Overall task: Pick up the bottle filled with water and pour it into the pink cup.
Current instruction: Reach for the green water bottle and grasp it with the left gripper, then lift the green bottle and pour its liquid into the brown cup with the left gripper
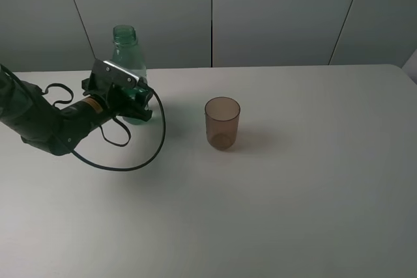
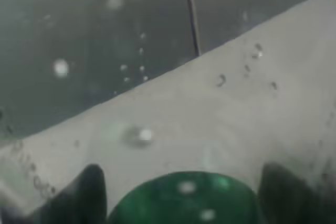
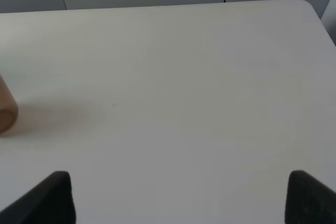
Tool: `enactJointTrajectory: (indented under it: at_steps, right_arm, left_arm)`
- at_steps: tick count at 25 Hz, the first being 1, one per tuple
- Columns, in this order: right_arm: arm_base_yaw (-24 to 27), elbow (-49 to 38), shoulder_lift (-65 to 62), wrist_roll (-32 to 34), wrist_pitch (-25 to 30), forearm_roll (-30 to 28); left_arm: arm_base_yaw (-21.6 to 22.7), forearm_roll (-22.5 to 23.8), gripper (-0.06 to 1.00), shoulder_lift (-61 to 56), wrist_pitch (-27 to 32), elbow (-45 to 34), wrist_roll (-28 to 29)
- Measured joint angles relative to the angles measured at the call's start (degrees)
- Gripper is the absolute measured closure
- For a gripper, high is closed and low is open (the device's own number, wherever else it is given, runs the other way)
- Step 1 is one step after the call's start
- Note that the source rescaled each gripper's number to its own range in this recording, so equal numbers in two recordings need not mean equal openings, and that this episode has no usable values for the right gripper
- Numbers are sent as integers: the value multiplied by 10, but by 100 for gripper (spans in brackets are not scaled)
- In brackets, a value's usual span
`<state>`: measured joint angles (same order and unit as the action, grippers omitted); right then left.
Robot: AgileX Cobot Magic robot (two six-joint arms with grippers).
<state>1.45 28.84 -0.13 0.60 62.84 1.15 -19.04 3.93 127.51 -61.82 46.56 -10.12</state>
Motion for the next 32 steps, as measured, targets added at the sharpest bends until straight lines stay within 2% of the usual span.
enactJointTrajectory:
  at_steps: [9, 13, 16, 21, 28, 32]
  right_arm:
    - [0, 0, 0, 0, 0, 0]
    - [0, 0, 0, 0, 0, 0]
    - [0, 0, 0, 0, 0, 0]
    - [0, 0, 0, 0, 0, 0]
    - [0, 0, 0, 0, 0, 0]
    - [0, 0, 0, 0, 0, 0]
  left_arm:
    - [0, 3, 88, 1, -9, 0, -5]
    - [0, 23, 89, -3, -10, 18, -27]
    - [-1, 54, 90, -10, -4, 52, -51]
    - [-1, 134, 91, -11, 17, 134, -63]
    - [-3, 231, 91, -11, 106, 239, -65]
    - [-3, 291, 91, -2, 118, 296, -65]
